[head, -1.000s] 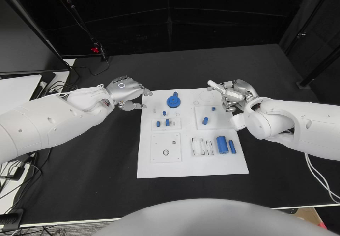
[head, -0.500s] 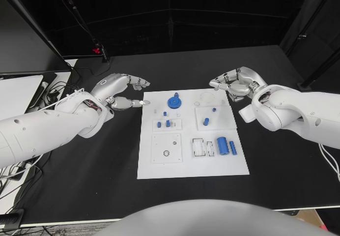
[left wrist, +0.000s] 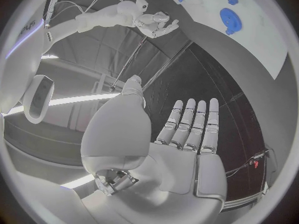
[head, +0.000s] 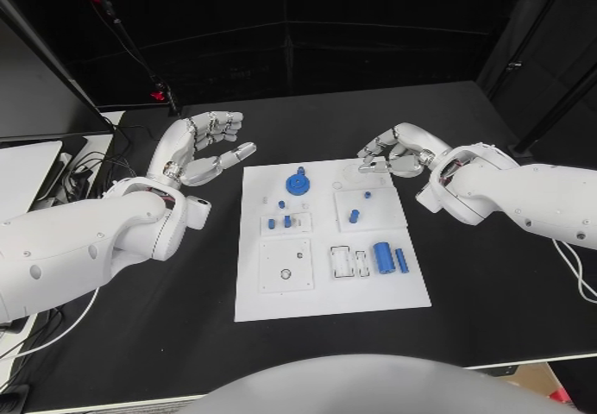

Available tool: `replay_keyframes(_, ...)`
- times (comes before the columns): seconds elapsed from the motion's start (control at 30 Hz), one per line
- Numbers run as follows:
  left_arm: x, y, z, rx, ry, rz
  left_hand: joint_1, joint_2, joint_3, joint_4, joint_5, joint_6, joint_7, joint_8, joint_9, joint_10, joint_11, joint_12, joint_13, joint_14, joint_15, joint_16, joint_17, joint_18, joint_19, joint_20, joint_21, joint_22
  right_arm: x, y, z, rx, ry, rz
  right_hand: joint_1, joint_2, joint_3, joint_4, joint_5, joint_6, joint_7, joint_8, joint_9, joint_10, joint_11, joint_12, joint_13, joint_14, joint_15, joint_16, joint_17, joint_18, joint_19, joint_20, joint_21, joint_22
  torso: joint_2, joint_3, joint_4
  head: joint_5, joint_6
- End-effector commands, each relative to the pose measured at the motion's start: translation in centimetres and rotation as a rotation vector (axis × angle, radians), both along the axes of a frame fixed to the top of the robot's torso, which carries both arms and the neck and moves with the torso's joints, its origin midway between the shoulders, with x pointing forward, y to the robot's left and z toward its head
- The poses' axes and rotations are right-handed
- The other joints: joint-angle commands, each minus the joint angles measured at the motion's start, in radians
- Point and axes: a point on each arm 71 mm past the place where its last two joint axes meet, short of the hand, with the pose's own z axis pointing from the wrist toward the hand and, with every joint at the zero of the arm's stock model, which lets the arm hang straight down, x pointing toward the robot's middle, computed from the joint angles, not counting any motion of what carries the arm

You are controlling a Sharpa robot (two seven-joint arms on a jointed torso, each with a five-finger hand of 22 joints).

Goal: Assemble the parts on the task board

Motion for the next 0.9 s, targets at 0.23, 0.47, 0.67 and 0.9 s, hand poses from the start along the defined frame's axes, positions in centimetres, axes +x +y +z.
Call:
replay_keyframes(0.23,-0.8,-0.4,0.6,-0.238,-0.013,-0.043,0.000,-0.009,-0.010,0.001,0.001,-0.100,0.119,0.082,0.020,-0.114,0.017,0.074,0.020,-0.118,0.020,0.047,-0.007,-0.031,-0.046,0.001,-0.030,-0.061,-0.7,1.8,-0.6,-0.343,-0.135,0.144,0.035,-0.007,0.019,0.018,-0.008,0.049,-0.013,0.006,0.003,0.054,-0.005,-0.032,-0.055,0.101,0.002,-0.004,0.251,0.016,0.053,0.000,-0.004,0.225,-0.002,0.0017,-0.0003,-0.009,0.011)
replay_keyframes(0.47,-0.9,-0.4,0.4,-0.247,-0.004,-0.044,0.003,0.026,0.017,0.000,-0.017,-0.135,0.121,0.139,0.034,-0.146,0.018,0.127,0.033,-0.139,0.021,0.090,-0.009,-0.032,-0.035,0.001,-0.026,-0.062,-1.0,2.4,-1.4,-0.473,-0.136,0.168,0.027,-0.013,0.020,0.023,-0.008,0.071,-0.020,0.003,0.001,0.084,-0.012,-0.059,-0.088,0.100,-0.004,-0.007,0.244,0.016,0.053,-0.006,-0.004,0.225,-0.001,0.0009,-0.0004,-0.010,0.012)
replay_keyframes(0.67,-0.9,-0.3,0.3,-0.247,-0.002,-0.038,0.004,0.063,0.048,-0.002,-0.028,-0.165,0.122,0.189,0.044,-0.176,0.018,0.173,0.041,-0.144,0.020,0.132,-0.015,-0.029,-0.018,0.000,-0.022,-0.068,-1.1,2.5,-1.7,-0.527,-0.139,0.160,0.021,-0.016,0.021,0.023,-0.008,0.078,-0.023,-0.001,-0.001,0.093,-0.019,-0.075,-0.104,0.099,-0.010,-0.008,0.241,0.016,0.053,-0.011,-0.005,0.225,-0.001,0.0010,0.0000,-0.010,0.012)
replay_keyframes(0.9,-1.0,-0.2,0.3,-0.247,0.003,-0.038,0.004,0.082,0.061,-0.003,-0.034,-0.196,0.122,0.240,0.050,-0.201,0.019,0.219,0.044,-0.157,0.021,0.166,-0.031,-0.029,-0.012,0.000,-0.022,-0.078,-1.0,2.6,-2.0,-0.569,-0.121,0.143,0.027,-0.020,0.026,0.021,-0.008,0.078,-0.024,-0.008,-0.003,0.095,-0.020,-0.089,-0.118,0.099,-0.012,-0.008,0.242,0.016,0.054,-0.014,-0.004,0.225,0.000,0.0012,0.0003,-0.009,0.012)
